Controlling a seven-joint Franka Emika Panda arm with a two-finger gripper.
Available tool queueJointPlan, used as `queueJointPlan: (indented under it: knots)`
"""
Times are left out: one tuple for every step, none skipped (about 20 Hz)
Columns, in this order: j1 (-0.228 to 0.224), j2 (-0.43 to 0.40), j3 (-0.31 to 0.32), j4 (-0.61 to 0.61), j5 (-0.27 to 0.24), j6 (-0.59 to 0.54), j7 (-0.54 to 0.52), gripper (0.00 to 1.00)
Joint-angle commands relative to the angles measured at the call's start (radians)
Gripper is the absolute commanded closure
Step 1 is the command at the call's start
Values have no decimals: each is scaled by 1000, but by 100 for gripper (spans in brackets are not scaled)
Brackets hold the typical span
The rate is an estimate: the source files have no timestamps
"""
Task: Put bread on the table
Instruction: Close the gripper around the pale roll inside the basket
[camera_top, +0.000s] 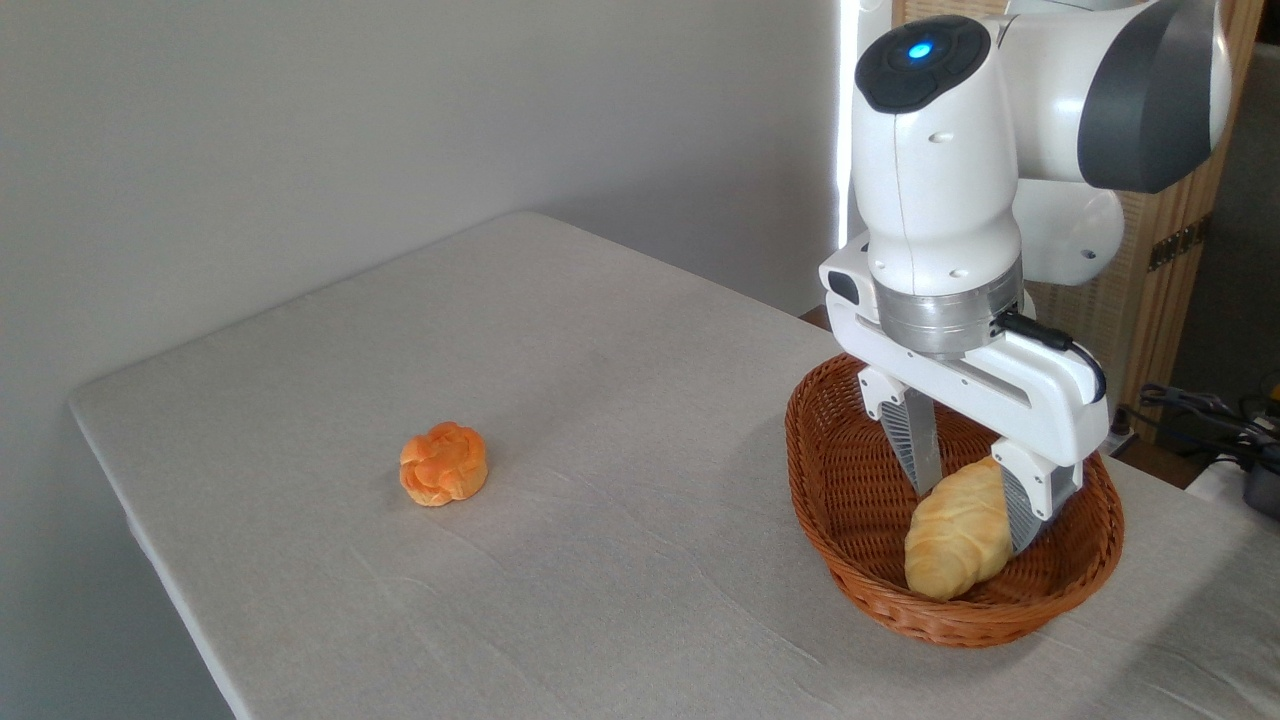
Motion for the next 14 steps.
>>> queueJointPlan:
  knots:
    - [-14, 1, 17, -44, 21, 54, 18, 0]
    - [-14, 1, 17, -58, 21, 70, 18, 0]
    - [-12, -1, 17, -67, 21, 83, 18, 0]
    - [-14, 1, 17, -73, 21, 91, 18, 0]
    - [-12, 1, 19, -73, 21, 96, 18, 0]
    - [-14, 1, 19, -73, 21, 99, 19, 3]
    - [-14, 1, 23, -73, 21, 99, 25, 23]
    - [-14, 1, 26, -73, 21, 99, 36, 40]
    - [-14, 1, 26, -73, 21, 99, 51, 53]
    - [-12, -1, 26, -73, 21, 97, 61, 59]
    - [-14, -1, 26, -72, 21, 97, 61, 68]
    - [-12, -1, 26, -72, 20, 96, 61, 75]
    - [-12, -1, 26, -72, 20, 96, 61, 80]
    - [-12, -1, 26, -70, 20, 93, 62, 87]
